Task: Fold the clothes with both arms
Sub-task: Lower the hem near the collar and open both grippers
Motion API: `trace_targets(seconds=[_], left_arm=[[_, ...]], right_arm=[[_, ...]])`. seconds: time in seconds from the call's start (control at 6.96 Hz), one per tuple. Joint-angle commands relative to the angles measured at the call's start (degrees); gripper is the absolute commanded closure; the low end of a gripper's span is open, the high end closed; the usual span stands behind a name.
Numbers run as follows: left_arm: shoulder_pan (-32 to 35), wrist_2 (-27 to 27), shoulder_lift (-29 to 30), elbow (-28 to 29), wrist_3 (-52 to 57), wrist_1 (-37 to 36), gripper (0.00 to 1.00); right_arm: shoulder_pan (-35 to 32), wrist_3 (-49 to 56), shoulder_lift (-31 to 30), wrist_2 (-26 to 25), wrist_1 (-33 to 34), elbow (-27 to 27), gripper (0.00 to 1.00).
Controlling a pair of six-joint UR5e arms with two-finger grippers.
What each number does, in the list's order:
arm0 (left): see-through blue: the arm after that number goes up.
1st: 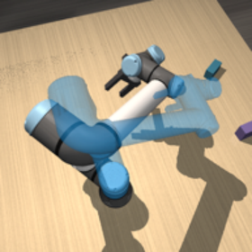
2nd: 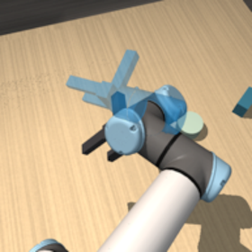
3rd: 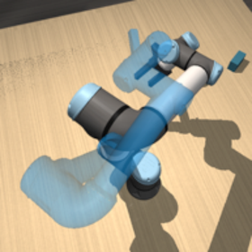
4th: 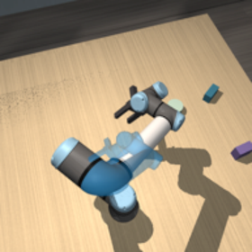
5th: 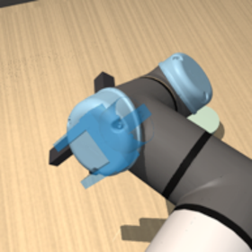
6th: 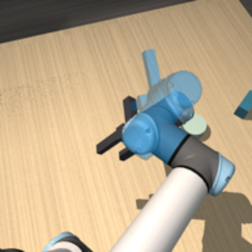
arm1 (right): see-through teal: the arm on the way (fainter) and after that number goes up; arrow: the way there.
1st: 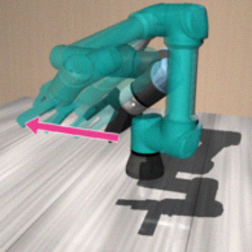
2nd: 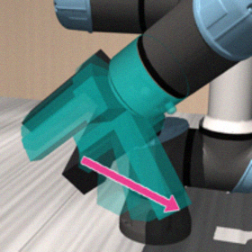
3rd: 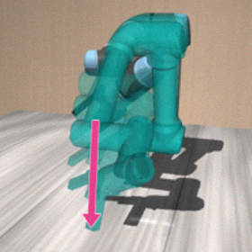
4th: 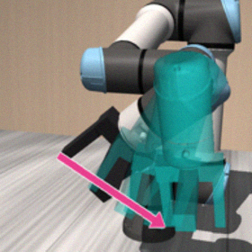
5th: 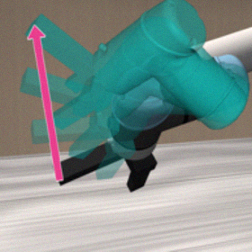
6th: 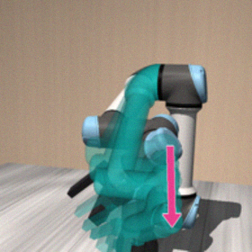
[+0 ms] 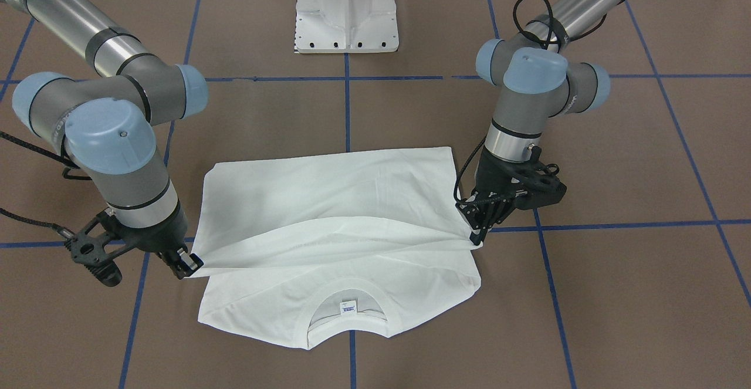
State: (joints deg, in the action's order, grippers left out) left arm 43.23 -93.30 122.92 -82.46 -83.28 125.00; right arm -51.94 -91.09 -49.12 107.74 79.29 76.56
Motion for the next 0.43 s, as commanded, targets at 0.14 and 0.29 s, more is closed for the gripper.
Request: trace_targets(seconds=[0.14,0.29], left_arm=[[0.7,0.5,3.4,11.3,2.2,7.8,1.0],[0.6,0.5,3.9,13.3,2.3,9.2,1.0]], right_arm=[[0.9,0.2,5.2,-2.0,-4.2,-11.2,1.0],[1.7,0.2,5.2,-2.9,-5.4,-12.0,1.0]])
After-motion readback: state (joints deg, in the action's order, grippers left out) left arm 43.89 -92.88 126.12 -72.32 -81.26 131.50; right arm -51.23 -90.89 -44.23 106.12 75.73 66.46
